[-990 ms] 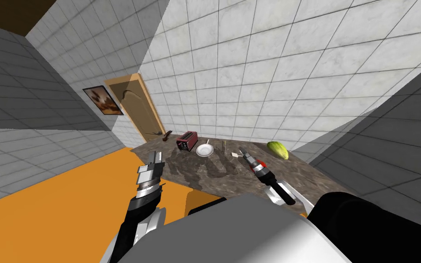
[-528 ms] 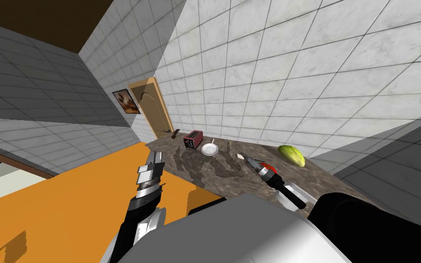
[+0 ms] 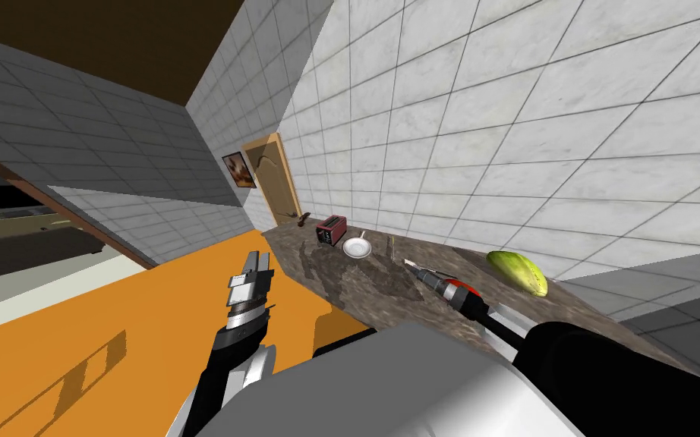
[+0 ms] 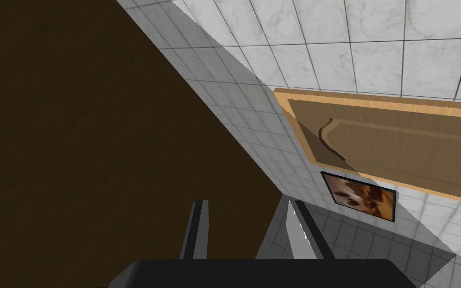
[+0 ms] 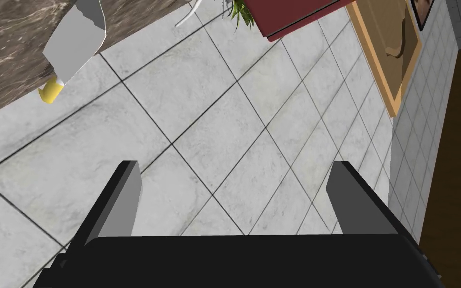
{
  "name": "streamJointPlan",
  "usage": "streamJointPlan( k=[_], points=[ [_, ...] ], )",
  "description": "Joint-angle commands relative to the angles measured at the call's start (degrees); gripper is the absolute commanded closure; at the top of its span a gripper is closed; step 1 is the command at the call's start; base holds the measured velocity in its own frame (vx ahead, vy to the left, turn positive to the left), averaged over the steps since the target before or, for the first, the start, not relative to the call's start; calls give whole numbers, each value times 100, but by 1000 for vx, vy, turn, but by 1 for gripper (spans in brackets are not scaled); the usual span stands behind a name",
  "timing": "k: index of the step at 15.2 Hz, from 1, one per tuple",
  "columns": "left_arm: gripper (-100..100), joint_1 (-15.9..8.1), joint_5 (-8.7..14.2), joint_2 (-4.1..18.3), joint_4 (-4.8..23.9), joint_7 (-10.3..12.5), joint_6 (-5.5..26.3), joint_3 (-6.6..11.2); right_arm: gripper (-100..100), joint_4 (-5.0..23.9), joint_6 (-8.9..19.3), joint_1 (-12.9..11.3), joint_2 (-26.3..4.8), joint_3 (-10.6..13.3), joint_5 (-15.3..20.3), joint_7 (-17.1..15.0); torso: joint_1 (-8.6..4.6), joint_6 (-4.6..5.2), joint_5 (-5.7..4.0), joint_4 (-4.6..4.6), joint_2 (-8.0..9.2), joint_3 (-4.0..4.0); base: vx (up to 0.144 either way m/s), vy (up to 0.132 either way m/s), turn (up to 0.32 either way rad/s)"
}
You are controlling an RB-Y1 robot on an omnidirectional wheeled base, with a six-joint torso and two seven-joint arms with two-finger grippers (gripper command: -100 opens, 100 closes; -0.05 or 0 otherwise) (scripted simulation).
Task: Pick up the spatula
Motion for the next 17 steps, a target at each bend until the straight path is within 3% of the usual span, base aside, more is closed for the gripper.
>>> streamJointPlan(
  k=[1, 4, 6, 7, 8, 9, 12, 17],
  points=[
    [0, 0, 0, 0, 0, 0, 0, 0, -100, 160, -55, 106, -272, -49, 123, -25, 0, 0, 0, 0, 0, 0, -3, 7, 258],
    [0, 0, 0, 0, 0, 0, 0, 0, -100, 541, -164, 412, -681, -120, 496, -61, -2, 2, 0, 0, -2, -1, -1, 5, 294],
    [0, 0, 0, 0, 0, 0, 0, 0, -100, 554, -164, 412, -826, -120, 496, -61, -4, 1, -1, 0, -3, -2, 0, -3, 153],
    [0, 1, 0, 0, 0, 0, 0, 1, -100, 751, -219, 568, -1028, -149, 684, -79, -5, 5, -1, 0, -3, -1, 1, 4, 225],
    [0, 0, 0, 0, 0, 0, 0, 0, -100, 751, -219, 568, -1096, -149, 684, -79, -4, 0, 0, -1, -2, -1, 0, 0, 257],
    [0, 0, 0, 0, 0, 0, 0, 0, -100, 948, -274, 725, -1274, -173, 871, -97, -4, 0, 0, 0, -4, -2, 1, -3, 308],
    [0, 0, 0, 0, 0, 0, 0, 0, -100, 1143, -329, 884, -1616, -191, 1058, -115, -7, -1, -1, -1, -5, -3, 2, -8, 256],
    [0, 1, 0, 1, 0, 0, 0, 1, -100, 1681, -495, 1361, -2266, -208, 1608, -168, -10, 1, -2, -1, -7, -4, 2, -16, 259]
  ],
)
